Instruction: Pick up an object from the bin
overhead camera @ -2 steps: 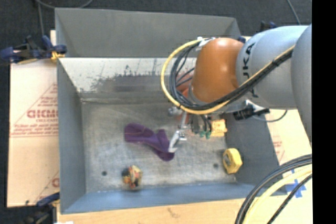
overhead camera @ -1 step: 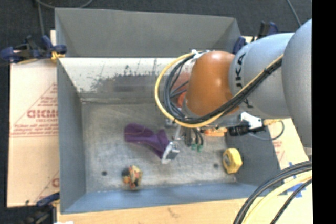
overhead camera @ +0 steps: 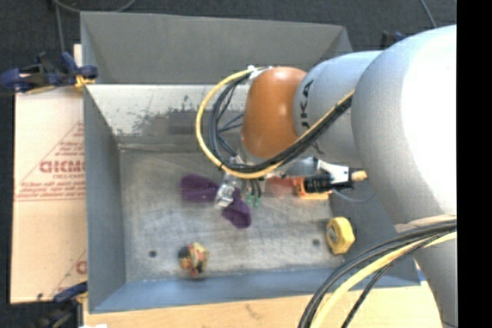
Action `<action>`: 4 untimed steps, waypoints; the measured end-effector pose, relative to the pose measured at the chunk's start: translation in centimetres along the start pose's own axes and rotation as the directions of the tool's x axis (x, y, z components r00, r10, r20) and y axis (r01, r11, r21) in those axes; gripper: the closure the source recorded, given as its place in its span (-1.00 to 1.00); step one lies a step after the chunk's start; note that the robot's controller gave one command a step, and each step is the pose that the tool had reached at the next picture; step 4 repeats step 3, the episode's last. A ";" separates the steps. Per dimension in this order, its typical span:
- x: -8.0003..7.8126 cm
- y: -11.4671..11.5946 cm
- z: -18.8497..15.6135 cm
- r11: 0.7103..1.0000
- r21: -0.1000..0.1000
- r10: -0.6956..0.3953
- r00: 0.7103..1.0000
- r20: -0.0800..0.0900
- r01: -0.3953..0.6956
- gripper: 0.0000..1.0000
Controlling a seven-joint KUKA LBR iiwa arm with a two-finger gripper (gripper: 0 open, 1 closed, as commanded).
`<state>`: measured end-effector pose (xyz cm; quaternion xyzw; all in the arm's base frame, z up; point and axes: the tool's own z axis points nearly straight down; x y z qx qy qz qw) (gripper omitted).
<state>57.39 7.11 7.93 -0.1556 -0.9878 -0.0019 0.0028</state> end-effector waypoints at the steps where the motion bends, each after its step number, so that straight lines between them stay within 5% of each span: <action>1: 0.0 0.0 0.0 1.000 0.000 0.000 1.000 0.001 0.000 1.00; 2: 0.2 0.7 -3.9 1.000 0.003 0.012 1.000 0.004 -0.012 1.00; 3: 1.4 -0.2 -13.8 1.000 0.002 0.017 1.000 0.009 -0.017 1.00; 4: 1.4 -0.2 -13.8 1.000 0.002 0.017 1.000 0.009 -0.017 1.00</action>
Offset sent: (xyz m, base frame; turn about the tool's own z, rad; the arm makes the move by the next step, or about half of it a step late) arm 0.0027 0.0121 0.0639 0.0192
